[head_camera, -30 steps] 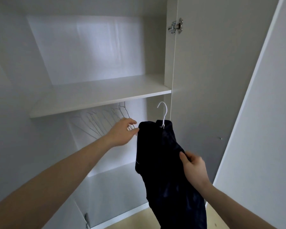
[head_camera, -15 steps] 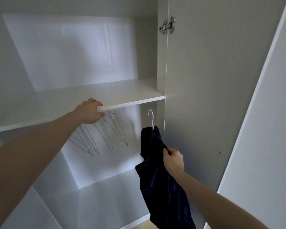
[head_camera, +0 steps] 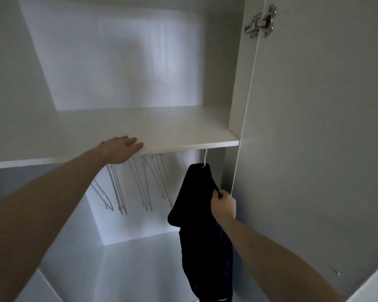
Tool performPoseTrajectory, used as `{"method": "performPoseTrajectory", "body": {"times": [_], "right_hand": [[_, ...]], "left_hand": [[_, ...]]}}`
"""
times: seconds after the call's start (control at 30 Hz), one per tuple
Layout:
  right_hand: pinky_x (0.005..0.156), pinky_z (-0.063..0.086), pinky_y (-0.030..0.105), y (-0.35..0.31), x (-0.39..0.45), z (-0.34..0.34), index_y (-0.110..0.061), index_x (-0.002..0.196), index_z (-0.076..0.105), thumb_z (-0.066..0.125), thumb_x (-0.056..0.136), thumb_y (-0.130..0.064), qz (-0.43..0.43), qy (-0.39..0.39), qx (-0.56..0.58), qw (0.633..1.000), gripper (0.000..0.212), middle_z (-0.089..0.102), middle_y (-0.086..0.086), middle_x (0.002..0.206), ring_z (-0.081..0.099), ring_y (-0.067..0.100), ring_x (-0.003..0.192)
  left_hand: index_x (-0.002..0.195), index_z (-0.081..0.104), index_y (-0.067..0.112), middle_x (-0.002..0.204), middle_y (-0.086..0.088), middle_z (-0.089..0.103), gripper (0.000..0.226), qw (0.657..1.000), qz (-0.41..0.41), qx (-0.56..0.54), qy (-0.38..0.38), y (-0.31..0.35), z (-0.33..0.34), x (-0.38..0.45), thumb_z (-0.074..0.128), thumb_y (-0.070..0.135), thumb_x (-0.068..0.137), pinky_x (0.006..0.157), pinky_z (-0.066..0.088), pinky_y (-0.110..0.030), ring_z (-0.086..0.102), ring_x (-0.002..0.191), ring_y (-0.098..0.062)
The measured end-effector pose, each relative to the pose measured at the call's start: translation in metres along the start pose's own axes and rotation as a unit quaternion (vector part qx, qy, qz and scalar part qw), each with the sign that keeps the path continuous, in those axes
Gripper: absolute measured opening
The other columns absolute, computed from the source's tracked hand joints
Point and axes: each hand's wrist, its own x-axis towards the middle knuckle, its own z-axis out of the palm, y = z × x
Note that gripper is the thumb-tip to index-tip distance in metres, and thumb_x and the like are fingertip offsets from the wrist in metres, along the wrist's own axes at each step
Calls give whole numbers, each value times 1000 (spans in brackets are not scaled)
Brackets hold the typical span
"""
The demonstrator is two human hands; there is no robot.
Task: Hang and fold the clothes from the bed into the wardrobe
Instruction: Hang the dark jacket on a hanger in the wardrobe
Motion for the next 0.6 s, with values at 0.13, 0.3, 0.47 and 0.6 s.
{"method": "performPoseTrajectory", "body": {"times": [0.13,0.3,0.47,0.6], "right_hand": [[49,37,26,-10,31,17,-19,70,55,50,105,-28,-9,-1,-10,1000,36,62,5,69,59,23,61],[50,40,25,-19,63,28,-12,85,65,48,106,-32,1,2,-4,1000,33,66,8,76,63,23,63],[50,41,25,-31,89,35,-11,80,63,47,106,-34,20,17,4,1000,38,66,9,77,61,22,62],[63,50,31,-37,106,40,-5,95,68,46,106,-34,20,12,1,1000,38,68,13,88,65,29,74]], "left_hand": [[164,9,35,173,2,5,96,997,14,71,-28,-5,6,6,-3,85,83,124,12,-58,8,158,-28],[164,5,38,173,0,4,86,996,17,82,-23,-10,9,11,-1,80,89,123,14,-60,8,158,-31],[163,1,40,173,1,-1,80,995,7,98,-32,-13,11,14,0,78,92,124,10,-60,4,158,-32],[163,3,40,173,2,0,98,995,7,95,-38,-14,11,15,-9,85,77,124,10,-59,4,158,-31]]}}
